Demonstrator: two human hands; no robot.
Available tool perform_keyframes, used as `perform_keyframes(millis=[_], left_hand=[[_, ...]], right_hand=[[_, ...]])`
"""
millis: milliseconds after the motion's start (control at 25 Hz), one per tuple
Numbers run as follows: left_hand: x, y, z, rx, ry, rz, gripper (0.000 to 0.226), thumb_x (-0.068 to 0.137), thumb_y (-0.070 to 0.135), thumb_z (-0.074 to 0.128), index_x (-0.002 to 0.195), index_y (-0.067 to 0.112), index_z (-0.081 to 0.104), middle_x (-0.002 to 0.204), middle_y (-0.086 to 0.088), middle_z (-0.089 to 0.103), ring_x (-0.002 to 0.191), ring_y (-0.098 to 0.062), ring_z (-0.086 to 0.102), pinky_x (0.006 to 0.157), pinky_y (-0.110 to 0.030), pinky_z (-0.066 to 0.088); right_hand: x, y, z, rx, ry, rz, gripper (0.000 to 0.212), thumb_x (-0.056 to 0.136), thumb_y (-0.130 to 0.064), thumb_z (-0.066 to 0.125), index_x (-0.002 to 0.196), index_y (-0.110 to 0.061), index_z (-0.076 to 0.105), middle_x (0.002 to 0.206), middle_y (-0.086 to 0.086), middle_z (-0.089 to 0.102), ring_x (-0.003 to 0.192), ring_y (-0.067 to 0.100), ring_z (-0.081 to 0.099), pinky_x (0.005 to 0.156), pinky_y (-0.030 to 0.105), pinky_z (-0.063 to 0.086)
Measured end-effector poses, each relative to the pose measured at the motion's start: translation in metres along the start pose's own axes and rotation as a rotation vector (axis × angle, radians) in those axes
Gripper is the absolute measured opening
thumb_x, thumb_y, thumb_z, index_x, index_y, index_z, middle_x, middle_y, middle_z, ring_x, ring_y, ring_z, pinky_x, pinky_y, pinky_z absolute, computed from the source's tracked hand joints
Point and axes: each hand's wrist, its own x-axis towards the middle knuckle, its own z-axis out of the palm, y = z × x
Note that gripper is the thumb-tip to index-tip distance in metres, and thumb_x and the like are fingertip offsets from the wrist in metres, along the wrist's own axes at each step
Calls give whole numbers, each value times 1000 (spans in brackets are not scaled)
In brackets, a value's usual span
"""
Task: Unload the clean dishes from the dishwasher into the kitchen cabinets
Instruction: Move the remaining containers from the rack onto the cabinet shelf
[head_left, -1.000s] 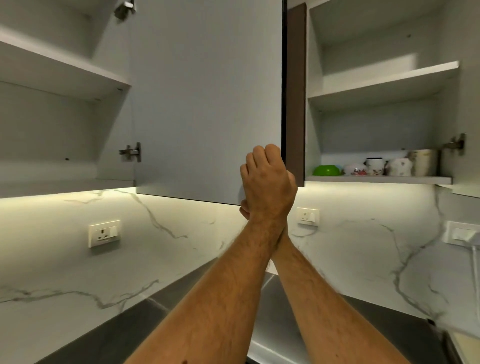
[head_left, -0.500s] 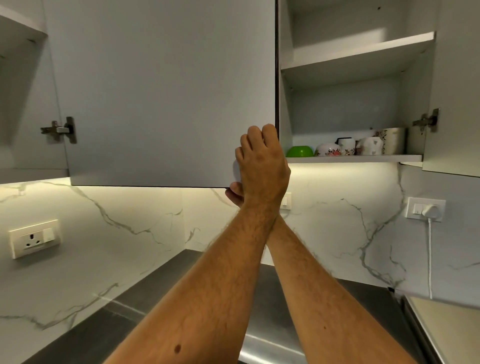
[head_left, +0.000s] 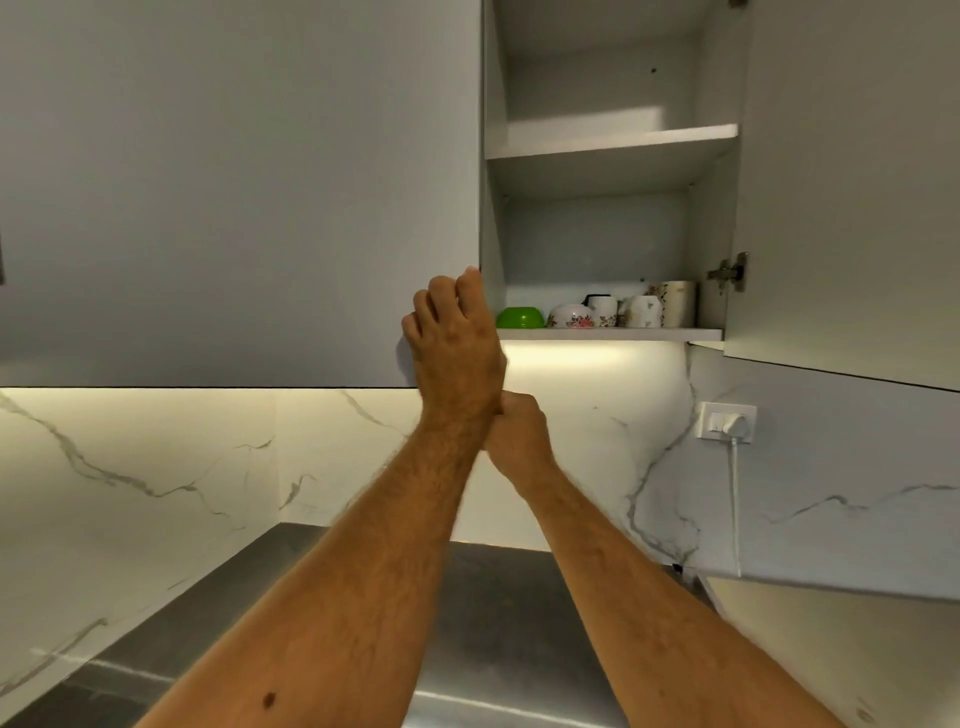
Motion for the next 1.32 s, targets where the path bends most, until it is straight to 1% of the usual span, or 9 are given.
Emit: perform_keyframes(millis=[80,200,440,640,760,880,1040,1160,1320], left_hand=[[-3,6,-3,65,-63,-45,61,68,22,80,119,11,50,107,-15,60,89,-28,58,75,-38,50],[-11,30,-2,62,-97,-48,65,71,13,72,130,14,44,132,-17,49,111,-34,50,89,-44,42],[-8,163,-31,-261,-161,277,74,75,17,63,145,14,39,152,-9,38,144,-30,27,115,-50,17],[-5,261,-65,-426,-211,423,80,79,24,56,153,14,25,158,-5,29,149,-23,17,119,-45,6],[-9,288,-70,-449,-240,472,79,80,23,53,153,13,24,159,-5,27,149,-22,15,121,-43,5],[-15,301,-69,-481,-344,500,80,83,20,51,155,12,17,161,-5,19,150,-22,8,122,-39,5],[-18,309,-71,-654,-427,382,71,90,21,50,154,15,20,161,-3,21,150,-18,13,122,-36,16],[-16,311,-79,-951,-340,132,54,98,32,43,150,20,34,153,0,39,141,-15,35,113,-35,35],[-7,275,-85,-1065,-152,-106,52,97,39,51,145,18,43,135,1,57,117,-8,56,92,-17,46]], right_hand=[[-11,-6,-50,-241,114,-76,15,93,-9,62,97,-14,76,94,-3,74,84,9,67,84,23,53],[-16,-5,-131,-410,276,-135,25,92,-7,59,108,-16,76,109,-3,74,101,9,67,100,26,50],[-44,-63,-271,-852,519,-279,28,94,-11,57,117,-18,71,121,1,67,120,19,53,95,23,39],[-79,-107,-382,-1017,1079,-459,48,84,-5,59,128,-23,59,139,8,45,135,27,36,103,34,46],[-84,-104,-413,-743,959,-209,70,90,-7,58,152,-21,29,146,11,38,130,24,44,105,33,45],[-89,-87,-416,-665,788,-60,76,99,-16,54,159,-17,7,119,14,62,94,19,61,92,31,52],[-97,-85,-400,-661,785,-150,66,101,-28,54,157,-15,22,123,14,65,100,23,66,84,19,44],[-93,-76,-369,-603,649,-326,76,96,-61,43,156,-21,23,135,9,59,117,27,61,101,37,51],[-78,-69,-305,-426,397,-507,53,99,-48,50,145,-21,47,120,-10,64,102,0,60,94,31,56]])
